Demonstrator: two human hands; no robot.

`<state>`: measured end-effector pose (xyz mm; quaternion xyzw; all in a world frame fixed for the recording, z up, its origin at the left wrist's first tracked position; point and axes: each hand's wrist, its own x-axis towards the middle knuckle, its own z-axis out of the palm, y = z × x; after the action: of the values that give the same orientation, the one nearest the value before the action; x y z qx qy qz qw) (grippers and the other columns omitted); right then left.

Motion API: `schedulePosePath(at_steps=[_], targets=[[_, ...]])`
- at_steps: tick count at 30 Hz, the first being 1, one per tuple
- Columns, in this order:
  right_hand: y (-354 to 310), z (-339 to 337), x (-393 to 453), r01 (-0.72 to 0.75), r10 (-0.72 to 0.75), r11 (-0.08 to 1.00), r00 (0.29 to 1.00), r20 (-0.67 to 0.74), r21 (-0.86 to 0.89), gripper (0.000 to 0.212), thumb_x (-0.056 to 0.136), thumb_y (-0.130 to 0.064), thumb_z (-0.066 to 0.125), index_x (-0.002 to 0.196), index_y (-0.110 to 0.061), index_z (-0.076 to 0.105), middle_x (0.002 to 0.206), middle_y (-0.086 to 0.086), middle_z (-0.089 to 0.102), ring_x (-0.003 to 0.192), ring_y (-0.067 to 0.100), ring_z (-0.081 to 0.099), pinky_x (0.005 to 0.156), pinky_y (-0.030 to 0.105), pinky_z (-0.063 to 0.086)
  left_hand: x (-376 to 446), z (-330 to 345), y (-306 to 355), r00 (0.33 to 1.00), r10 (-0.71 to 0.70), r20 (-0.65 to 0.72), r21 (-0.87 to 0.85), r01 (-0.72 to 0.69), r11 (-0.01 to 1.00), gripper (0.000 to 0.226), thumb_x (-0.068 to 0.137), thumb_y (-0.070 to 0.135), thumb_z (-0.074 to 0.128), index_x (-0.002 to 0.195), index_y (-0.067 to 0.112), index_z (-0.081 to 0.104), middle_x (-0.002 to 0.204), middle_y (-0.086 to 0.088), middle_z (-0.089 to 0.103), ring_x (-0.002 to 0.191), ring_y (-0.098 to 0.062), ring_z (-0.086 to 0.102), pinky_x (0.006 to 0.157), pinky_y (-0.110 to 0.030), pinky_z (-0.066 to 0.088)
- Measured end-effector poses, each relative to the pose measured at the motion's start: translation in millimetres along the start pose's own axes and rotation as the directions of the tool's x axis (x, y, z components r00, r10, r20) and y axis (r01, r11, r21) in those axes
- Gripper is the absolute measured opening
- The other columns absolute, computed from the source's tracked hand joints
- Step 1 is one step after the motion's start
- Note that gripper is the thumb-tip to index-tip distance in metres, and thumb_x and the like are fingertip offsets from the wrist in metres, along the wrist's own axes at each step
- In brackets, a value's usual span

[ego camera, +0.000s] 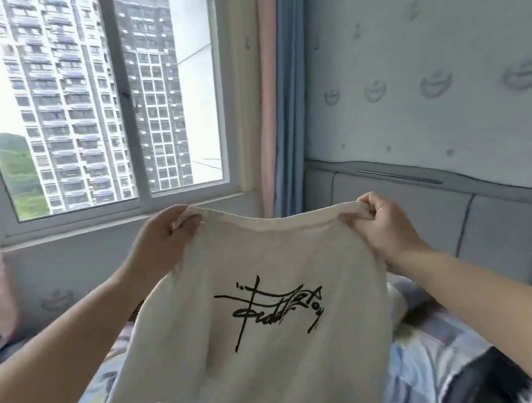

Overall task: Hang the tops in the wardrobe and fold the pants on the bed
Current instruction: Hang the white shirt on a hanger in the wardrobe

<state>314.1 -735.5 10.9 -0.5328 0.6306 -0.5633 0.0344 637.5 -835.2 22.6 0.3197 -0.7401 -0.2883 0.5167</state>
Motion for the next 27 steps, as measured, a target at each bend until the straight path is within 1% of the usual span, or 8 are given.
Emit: schedulePosePath(at_steps=[3, 6, 12, 16, 19, 23, 25, 27], targets=[[9.3, -64.5, -21.2, -0.084, 0.081, 0.996, 0.985, -0.150, -0.008, 0.021, 0.076, -0.030, 0.075, 0.074, -0.021, 0.056, 0.062, -0.013, 0.056, 0.055, 0.002, 0.049, 0.052, 0.017, 0.041, 8.1, 62.7, 22.2, 0.993, 0.034, 0.111, -0.144, -0.018, 0.989, 0.012, 0.092, 0.015, 0.059, 0.086, 0.018, 0.069, 0.074, 0.003, 0.062, 0.065, -0.008, 0.054, 0.061, -0.023, 0.043], [9.8, -127.2, -46.5, -0.139, 0.131, 0.990, 0.950, -0.284, -0.008, 0.019, 0.076, -0.031, 0.075, 0.075, -0.024, 0.058, 0.062, -0.017, 0.060, 0.056, -0.003, 0.052, 0.052, 0.011, 0.041, 12.9, 126.8, 48.5, 0.974, 0.073, 0.214, -0.200, -0.030, 0.979, 0.011, 0.091, 0.025, 0.061, 0.083, 0.029, 0.069, 0.073, 0.009, 0.064, 0.066, -0.008, 0.056, 0.063, -0.029, 0.045], [3.6, -244.9, -102.8, -0.213, 0.153, 0.973, 0.878, -0.453, -0.084, 0.017, 0.078, -0.030, 0.075, 0.072, -0.029, 0.059, 0.067, -0.014, 0.062, 0.066, 0.010, 0.058, 0.062, 0.028, 0.046, -11.6, 241.7, 113.5, 0.907, 0.156, 0.390, -0.311, -0.029, 0.950, 0.019, 0.090, 0.026, 0.062, 0.078, 0.039, 0.067, 0.068, 0.015, 0.065, 0.057, 0.003, 0.056, 0.055, -0.018, 0.047], [-0.9, -338.6, -154.1, -0.277, 0.154, 0.950, 0.813, -0.562, -0.141, 0.020, 0.079, -0.028, 0.073, 0.068, -0.031, 0.056, 0.070, -0.006, 0.061, 0.071, 0.018, 0.058, 0.072, 0.035, 0.044, -57.2, 328.7, 178.2, 0.831, 0.150, 0.536, -0.423, 0.111, 0.900, 0.013, 0.089, 0.026, 0.062, 0.081, 0.034, 0.069, 0.069, 0.007, 0.067, 0.062, -0.011, 0.062, 0.053, -0.033, 0.053], [-2.7, -402.9, -186.7, -0.333, 0.160, 0.928, 0.759, -0.631, -0.165, 0.014, 0.082, -0.023, 0.070, 0.076, -0.022, 0.058, 0.078, 0.001, 0.064, 0.078, 0.022, 0.061, 0.075, 0.039, 0.049, -99.4, 385.1, 229.1, 0.701, 0.233, 0.675, -0.512, 0.216, 0.832, 0.006, 0.088, 0.026, 0.066, 0.084, 0.021, 0.068, 0.072, -0.003, 0.062, 0.067, -0.017, 0.057, 0.061, -0.035, 0.047], [-7.0, -471.6, -229.7, -0.373, 0.176, 0.915, 0.708, -0.684, -0.152, 0.013, 0.087, -0.015, 0.065, 0.083, -0.026, 0.060, 0.086, -0.004, 0.067, 0.084, 0.016, 0.063, 0.075, 0.031, 0.048, -158.3, 453.0, 301.9, 0.447, 0.403, 0.798, -0.591, 0.454, 0.667, 0.005, 0.089, 0.012, 0.063, 0.092, 0.013, 0.066, 0.080, -0.006, 0.065, 0.069, -0.018, 0.056, 0.060, -0.026, 0.044], [-10.8, -510.4, -256.7, -0.367, 0.166, 0.917, 0.702, -0.692, -0.153, 0.018, 0.088, -0.010, 0.062, 0.087, -0.028, 0.061, 0.088, -0.006, 0.069, 0.085, 0.012, 0.063, 0.078, 0.027, 0.048, -191.6, 490.3, 348.0, 0.308, 0.502, 0.808, -0.584, 0.524, 0.619, 0.027, 0.087, 0.009, 0.063, 0.112, 0.019, 0.061, 0.069, 0.003, 0.066, 0.059, -0.008, 0.060, 0.054, -0.018, 0.047], [-15.2, -540.0, -277.0, -0.347, 0.158, 0.925, 0.720, -0.676, -0.153, 0.025, 0.088, -0.004, 0.060, 0.092, -0.028, 0.061, 0.087, -0.007, 0.071, 0.083, 0.009, 0.065, 0.077, 0.022, 0.049, -217.1, 522.6, 386.0, 0.149, 0.608, 0.780, -0.565, 0.587, 0.580, 0.062, 0.082, 0.009, 0.068, 0.133, 0.031, 0.041, 0.062, 0.008, 0.065, 0.057, -0.005, 0.063, 0.052, -0.016, 0.049]])
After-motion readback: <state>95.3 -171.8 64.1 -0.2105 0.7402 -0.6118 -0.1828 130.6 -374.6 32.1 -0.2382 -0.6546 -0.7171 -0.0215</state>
